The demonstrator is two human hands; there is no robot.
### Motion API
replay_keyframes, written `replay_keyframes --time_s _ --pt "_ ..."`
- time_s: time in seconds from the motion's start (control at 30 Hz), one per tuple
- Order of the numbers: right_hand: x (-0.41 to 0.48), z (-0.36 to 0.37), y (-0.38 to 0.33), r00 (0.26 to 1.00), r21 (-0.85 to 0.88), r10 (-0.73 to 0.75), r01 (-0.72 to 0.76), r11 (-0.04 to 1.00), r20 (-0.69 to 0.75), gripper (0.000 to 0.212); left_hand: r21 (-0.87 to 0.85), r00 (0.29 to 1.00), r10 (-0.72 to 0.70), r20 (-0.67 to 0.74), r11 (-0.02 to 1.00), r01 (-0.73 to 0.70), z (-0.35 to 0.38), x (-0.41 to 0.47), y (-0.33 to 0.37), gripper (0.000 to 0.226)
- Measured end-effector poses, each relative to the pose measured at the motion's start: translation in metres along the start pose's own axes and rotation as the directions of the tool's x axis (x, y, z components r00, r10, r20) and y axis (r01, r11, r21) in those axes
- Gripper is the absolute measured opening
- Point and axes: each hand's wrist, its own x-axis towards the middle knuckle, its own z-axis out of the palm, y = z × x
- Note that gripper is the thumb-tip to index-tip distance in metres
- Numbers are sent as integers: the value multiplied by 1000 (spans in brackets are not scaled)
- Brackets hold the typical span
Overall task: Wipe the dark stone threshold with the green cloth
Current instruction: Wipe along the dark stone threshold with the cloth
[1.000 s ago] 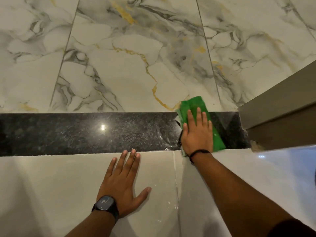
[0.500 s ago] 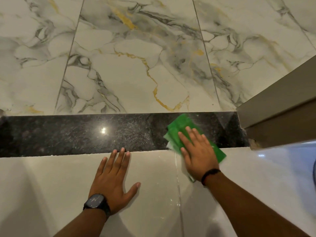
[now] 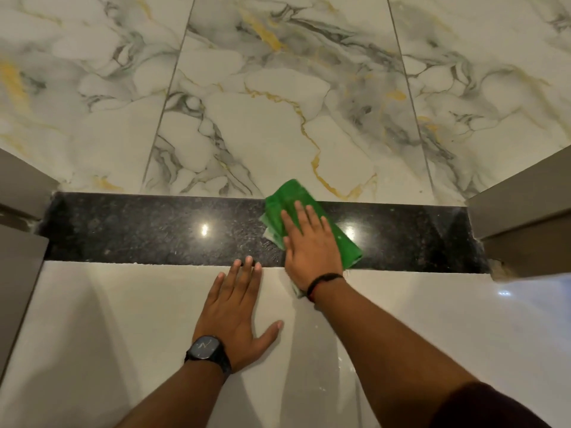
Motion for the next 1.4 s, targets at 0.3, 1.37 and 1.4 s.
replay_keyframes --time_s 0.3,1.37,1.4 --pt "-62 -6 60 996 -23 -87 88 996 17 52 4 926 -369 -74 929 371 -13 -29 -91 93" --pt "46 18 -102 998 -13 -9 8 1000 -64 55 -1 883 -457 -110 888 460 -22 -41 -151 93" --pt "49 20 -117 998 -5 -45 45 999 -50 55 -2 884 -455 -106 889 457 -22 -41 -150 93"
